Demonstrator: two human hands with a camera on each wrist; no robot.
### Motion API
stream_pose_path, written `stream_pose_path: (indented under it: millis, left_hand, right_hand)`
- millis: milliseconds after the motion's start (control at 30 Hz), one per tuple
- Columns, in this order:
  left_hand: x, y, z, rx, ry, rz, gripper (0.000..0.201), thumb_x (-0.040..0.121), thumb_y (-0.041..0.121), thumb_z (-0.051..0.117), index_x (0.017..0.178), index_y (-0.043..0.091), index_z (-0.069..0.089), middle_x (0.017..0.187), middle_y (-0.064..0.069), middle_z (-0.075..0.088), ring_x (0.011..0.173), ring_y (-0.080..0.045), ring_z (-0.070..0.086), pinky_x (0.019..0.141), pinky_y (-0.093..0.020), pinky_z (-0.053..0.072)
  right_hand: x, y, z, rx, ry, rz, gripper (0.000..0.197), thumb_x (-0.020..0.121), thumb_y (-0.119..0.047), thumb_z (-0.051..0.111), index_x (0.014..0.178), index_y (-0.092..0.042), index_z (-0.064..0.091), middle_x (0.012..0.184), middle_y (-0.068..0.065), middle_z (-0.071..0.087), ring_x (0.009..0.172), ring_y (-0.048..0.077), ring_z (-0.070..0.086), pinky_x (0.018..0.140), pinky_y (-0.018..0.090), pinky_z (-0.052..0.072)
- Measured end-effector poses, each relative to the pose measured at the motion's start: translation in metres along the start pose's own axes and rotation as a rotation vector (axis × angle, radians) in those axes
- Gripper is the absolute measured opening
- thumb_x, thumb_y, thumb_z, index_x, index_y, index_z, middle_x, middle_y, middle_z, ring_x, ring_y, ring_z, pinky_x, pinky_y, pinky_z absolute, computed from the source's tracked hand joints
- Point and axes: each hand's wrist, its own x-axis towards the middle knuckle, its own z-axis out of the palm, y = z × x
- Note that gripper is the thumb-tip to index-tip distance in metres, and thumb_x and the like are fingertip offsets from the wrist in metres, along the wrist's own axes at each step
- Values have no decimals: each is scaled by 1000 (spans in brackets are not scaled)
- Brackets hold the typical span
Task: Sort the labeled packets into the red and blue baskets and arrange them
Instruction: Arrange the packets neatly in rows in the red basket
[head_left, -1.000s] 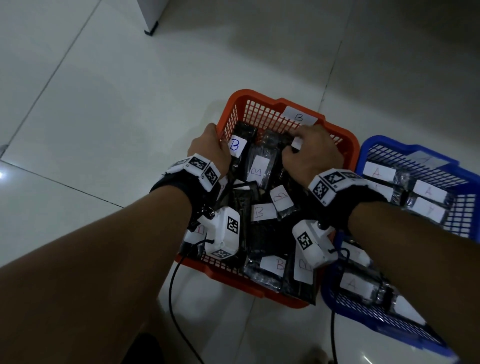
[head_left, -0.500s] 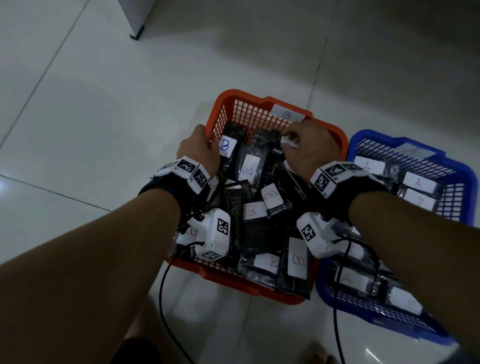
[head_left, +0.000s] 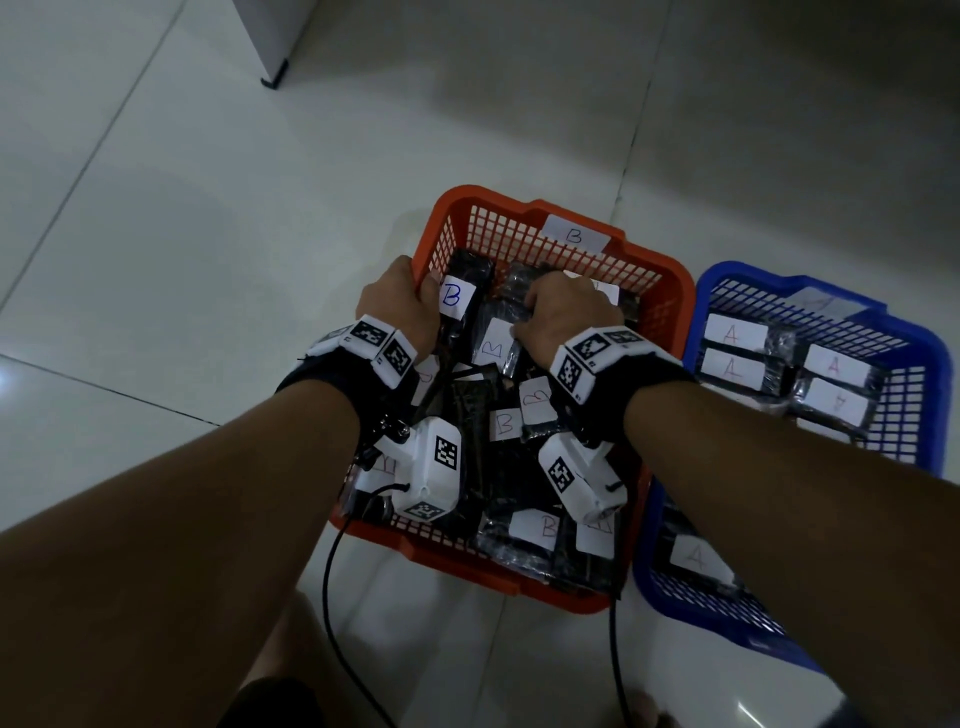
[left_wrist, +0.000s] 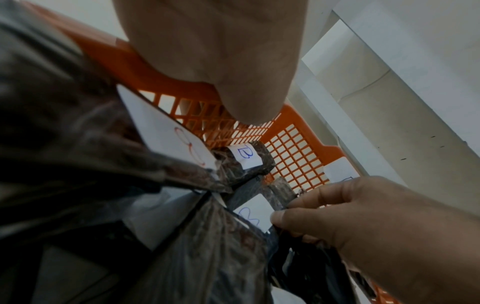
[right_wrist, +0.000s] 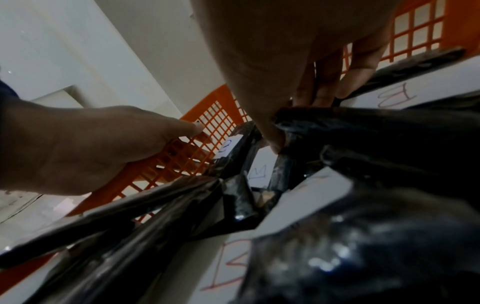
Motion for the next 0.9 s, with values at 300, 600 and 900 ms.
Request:
stream_pose_path:
  millis: [300, 600, 900]
  left_hand:
    - [-2, 2, 0, 7, 7, -6, 33, 101, 32, 40, 111, 3, 53, 103, -17, 65, 80, -30, 56, 67, -30, 37]
    - [-1, 1, 0, -6, -22, -17, 35, 101, 33, 39, 115, 4, 52, 107, -17, 64, 90, -34, 60, 69, -29, 37]
    - [-22, 17, -12, 296, 186, 355, 47, 84, 33, 63, 126, 14, 54, 126, -14, 49, 115, -34, 47, 89, -45, 42]
  right_hand:
    - [-19, -3, -3, -232, -44, -114, 28, 90, -46, 55, 90, -18, 53, 106, 9, 61, 107, 29, 52, 94, 42, 37]
    - [-22, 18, -4, 199, -2, -226, 32, 90, -51, 55, 92, -24, 72, 87, -8, 71, 81, 11, 64, 77, 34, 56]
    - [-36, 40, -37, 243, -11, -248, 24, 93, -14, 54, 108, -9, 73, 109, 6, 71, 99, 19, 64, 85, 22, 46]
